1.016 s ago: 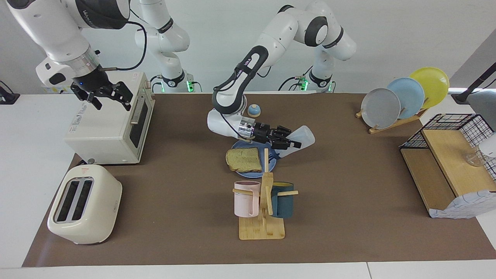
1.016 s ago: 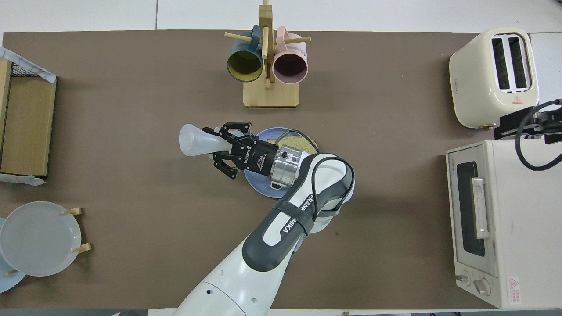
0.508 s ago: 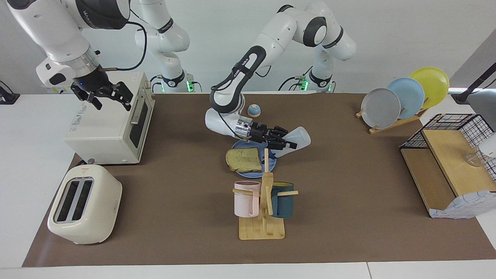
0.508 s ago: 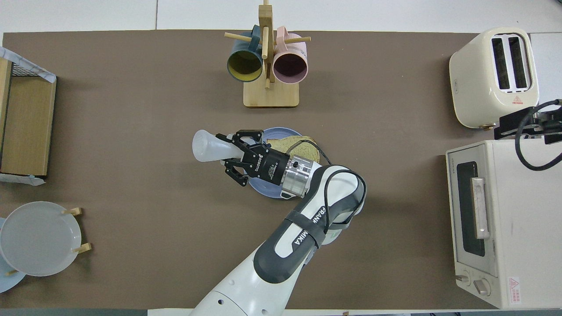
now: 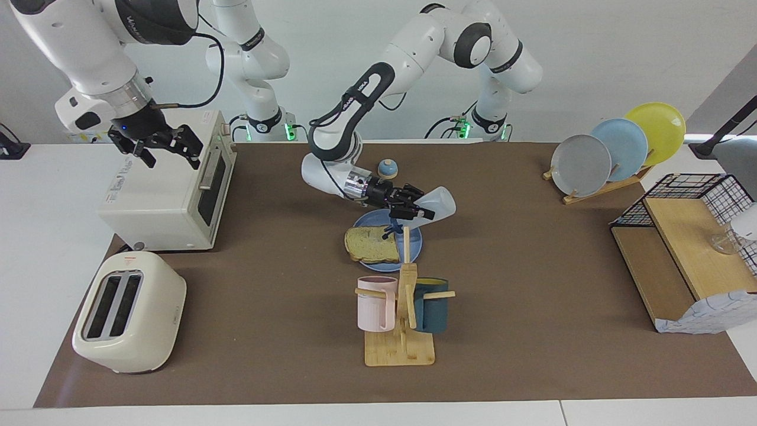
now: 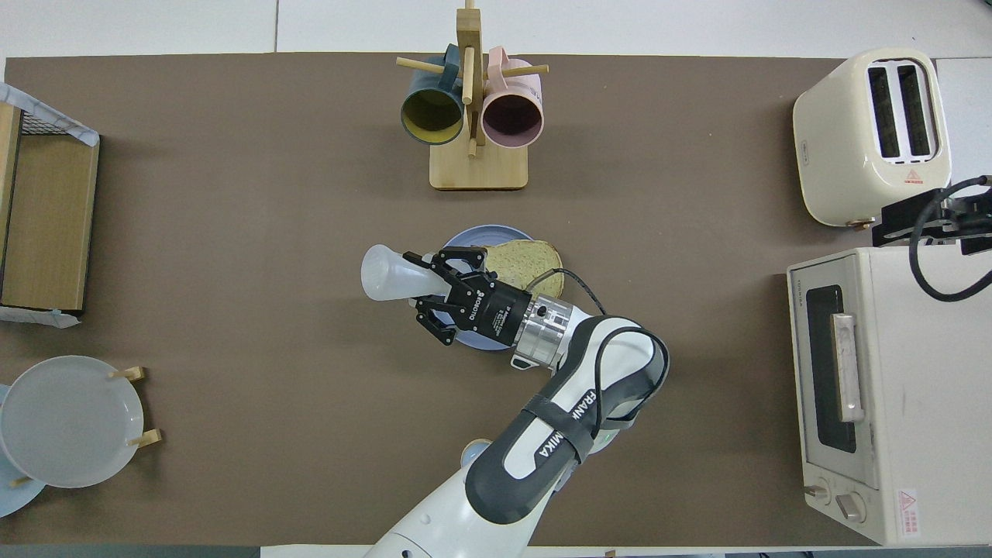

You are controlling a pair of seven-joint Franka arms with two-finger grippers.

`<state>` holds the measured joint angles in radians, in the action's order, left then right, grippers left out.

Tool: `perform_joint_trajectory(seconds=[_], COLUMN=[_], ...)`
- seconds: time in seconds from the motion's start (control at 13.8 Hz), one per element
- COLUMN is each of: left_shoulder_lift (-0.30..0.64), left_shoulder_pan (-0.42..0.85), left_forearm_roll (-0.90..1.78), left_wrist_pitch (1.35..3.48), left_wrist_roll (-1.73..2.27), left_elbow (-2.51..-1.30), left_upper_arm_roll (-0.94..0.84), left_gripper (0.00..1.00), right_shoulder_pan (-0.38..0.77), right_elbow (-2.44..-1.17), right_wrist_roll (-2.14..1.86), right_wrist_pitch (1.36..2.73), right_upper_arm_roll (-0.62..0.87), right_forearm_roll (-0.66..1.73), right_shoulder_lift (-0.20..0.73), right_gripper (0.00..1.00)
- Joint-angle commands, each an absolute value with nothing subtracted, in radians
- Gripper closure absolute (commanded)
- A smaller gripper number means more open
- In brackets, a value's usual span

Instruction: Put bread on plate and add seasoning

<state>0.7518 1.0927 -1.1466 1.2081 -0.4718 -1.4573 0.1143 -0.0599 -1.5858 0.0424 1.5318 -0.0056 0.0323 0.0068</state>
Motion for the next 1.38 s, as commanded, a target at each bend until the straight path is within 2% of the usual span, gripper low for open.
perform_joint_trajectory(seconds=[0.0, 0.36, 0.51, 0.73, 0.94, 1.31], left_shoulder_lift=[0.753, 0.755, 0.723, 0.557, 0.450, 0.206], left_shoulder_pan=[1.042, 1.003, 1.000, 0.962, 0.881, 0.680], left_forearm_roll=[-1.146, -1.118, -1.007, -0.881, -0.749, -0.508], left_wrist_pitch=[1.247, 1.249, 1.259, 1.331, 1.373, 1.736], left_wrist_roll=[-0.477, -0.466, -0.375, -0.311, -0.208, -0.054], left_elbow=[-1.460, -1.459, -1.460, -1.531, -1.531, -1.670], left_upper_arm_roll=[0.123, 0.123, 0.123, 0.123, 0.123, 0.123], left_gripper=[1.00, 1.00, 1.00, 1.00, 1.00, 1.00], right_shoulder_pan=[-0.072, -0.072, -0.072, -0.072, -0.072, -0.072], right_elbow=[-1.612, -1.612, -1.614, -1.614, -1.612, -1.614], right_wrist_roll=[0.018, 0.018, 0.018, 0.018, 0.018, 0.018], right_wrist_pitch=[1.539, 1.539, 1.539, 1.540, 1.539, 1.540], right_upper_arm_roll=[0.002, 0.002, 0.002, 0.002, 0.002, 0.002], right_forearm_roll=[0.029, 0.028, 0.028, 0.028, 0.028, 0.028], right_shoulder_lift=[-0.017, -0.017, -0.017, -0.017, -0.017, -0.017], right_gripper=[0.00, 0.00, 0.00, 0.00, 0.00, 0.00])
